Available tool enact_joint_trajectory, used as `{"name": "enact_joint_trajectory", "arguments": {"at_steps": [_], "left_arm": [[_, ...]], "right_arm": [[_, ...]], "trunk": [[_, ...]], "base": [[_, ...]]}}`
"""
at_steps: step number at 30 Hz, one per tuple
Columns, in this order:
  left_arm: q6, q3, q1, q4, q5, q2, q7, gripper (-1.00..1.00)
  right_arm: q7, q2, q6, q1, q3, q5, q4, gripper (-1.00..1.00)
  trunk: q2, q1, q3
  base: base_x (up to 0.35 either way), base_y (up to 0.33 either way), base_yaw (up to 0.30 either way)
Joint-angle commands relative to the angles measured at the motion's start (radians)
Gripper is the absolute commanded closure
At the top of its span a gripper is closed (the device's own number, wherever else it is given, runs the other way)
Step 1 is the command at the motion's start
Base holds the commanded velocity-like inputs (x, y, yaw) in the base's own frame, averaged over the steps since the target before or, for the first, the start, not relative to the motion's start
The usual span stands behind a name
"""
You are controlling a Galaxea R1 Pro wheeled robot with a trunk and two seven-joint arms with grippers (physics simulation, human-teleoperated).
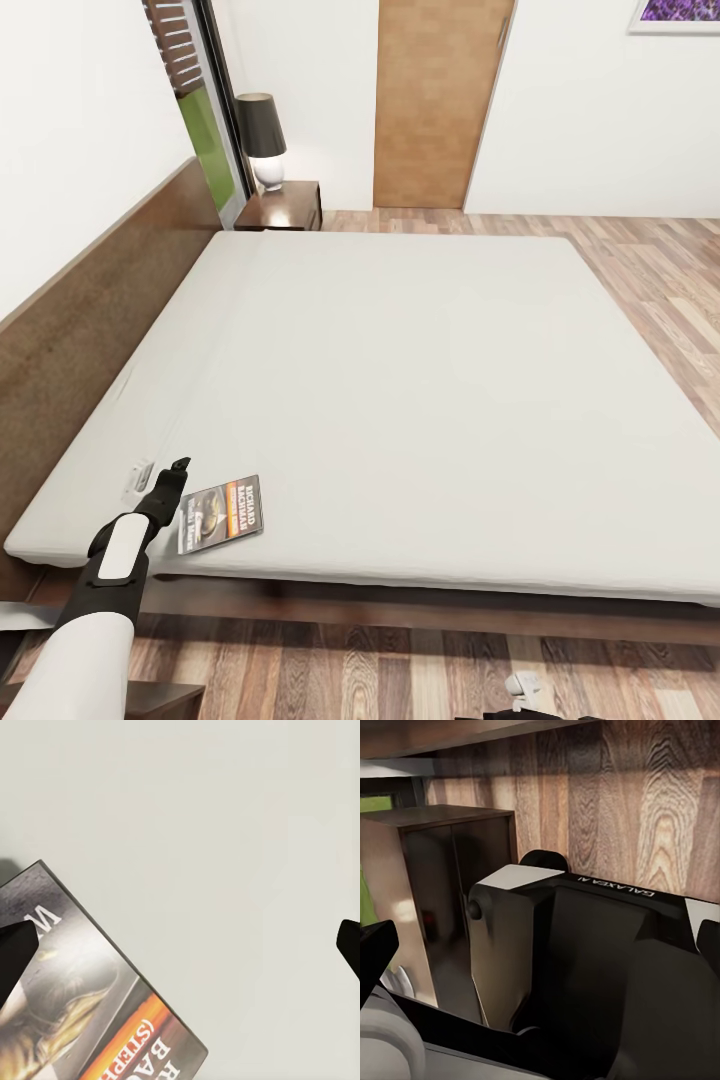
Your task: In the bedroom, move the book from the bed onto either nightstand, and place the two sandals side by side next to the bed.
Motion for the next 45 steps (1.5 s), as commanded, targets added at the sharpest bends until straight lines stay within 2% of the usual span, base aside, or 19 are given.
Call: {"name": "enact_joint_trajectory", "arguments": {"at_steps": [1, 45], "left_arm": [[0.005, 0.001, 0.000, -0.002, 0.010, 0.000, 0.006, -1.00], [0.005, 0.002, 0.000, -0.002, 0.010, 0.000, 0.006, -1.00]], "right_arm": [[0.005, 0.000, 0.010, 0.000, -0.007, 0.001, -0.001, -1.00], [0.005, 0.000, 0.010, 0.000, -0.007, 0.001, -0.001, -1.00]], "trunk": [[0.000, 0.000, -0.001], [0.000, 0.000, -0.001]], "base": [[0.000, 0.000, 0.000], [0.017, 0.011, 0.000]]}}
